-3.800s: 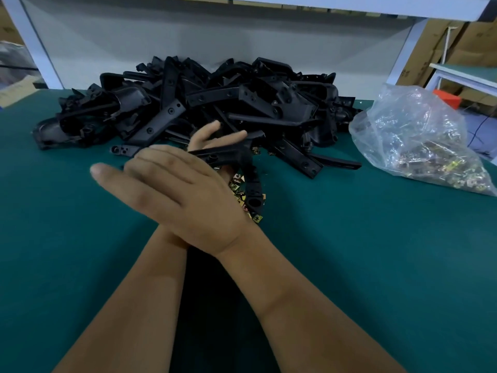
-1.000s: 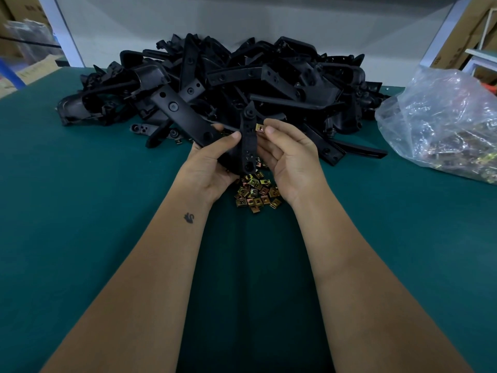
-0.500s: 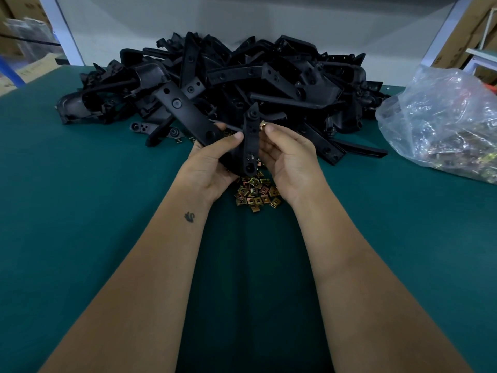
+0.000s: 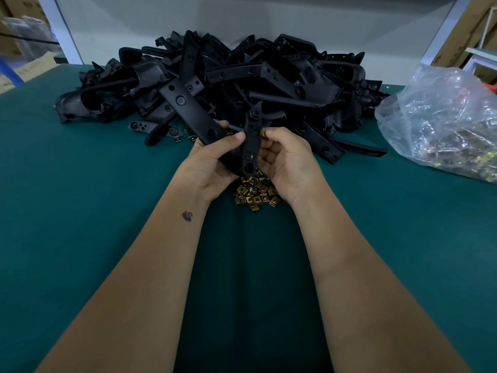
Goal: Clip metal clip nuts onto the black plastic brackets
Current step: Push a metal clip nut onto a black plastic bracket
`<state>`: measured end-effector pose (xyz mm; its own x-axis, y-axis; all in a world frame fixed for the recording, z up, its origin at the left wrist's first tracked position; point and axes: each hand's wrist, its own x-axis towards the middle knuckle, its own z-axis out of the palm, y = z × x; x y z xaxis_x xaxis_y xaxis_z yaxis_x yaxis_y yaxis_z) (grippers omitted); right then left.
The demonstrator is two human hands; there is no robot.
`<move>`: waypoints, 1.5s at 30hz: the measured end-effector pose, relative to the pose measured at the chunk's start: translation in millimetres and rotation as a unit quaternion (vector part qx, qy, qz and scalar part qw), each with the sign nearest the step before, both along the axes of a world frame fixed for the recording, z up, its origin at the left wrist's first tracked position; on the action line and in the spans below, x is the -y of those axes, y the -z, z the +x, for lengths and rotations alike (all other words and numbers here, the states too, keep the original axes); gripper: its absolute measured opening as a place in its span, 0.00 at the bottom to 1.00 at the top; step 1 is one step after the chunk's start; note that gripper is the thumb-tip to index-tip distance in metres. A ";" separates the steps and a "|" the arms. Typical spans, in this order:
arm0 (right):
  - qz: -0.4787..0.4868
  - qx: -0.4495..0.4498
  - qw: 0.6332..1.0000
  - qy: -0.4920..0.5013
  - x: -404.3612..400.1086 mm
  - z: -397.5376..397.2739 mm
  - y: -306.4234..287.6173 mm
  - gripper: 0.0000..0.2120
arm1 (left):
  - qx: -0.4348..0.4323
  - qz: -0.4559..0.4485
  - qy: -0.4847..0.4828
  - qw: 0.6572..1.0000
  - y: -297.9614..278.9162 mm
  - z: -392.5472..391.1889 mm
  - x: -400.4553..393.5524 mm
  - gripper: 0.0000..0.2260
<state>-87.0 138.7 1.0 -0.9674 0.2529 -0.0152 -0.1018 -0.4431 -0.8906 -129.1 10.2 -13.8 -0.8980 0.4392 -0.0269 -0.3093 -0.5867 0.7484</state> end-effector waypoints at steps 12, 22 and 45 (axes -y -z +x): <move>0.000 -0.013 1.000 -0.011 1.4 3.5 -2.8 0.03 | -0.051 -0.034 -0.033 0.998 -6.5 2.3 1.6 0.18; 0.009 -0.015 1.000 0.004 4.6 3.3 -0.7 0.06 | -0.093 -0.096 -0.092 0.987 -3.7 3.8 -0.6 0.15; 0.129 -0.020 0.989 0.069 7.5 3.6 -4.5 0.05 | -0.057 -0.108 -0.070 0.990 -5.5 5.6 -1.5 0.18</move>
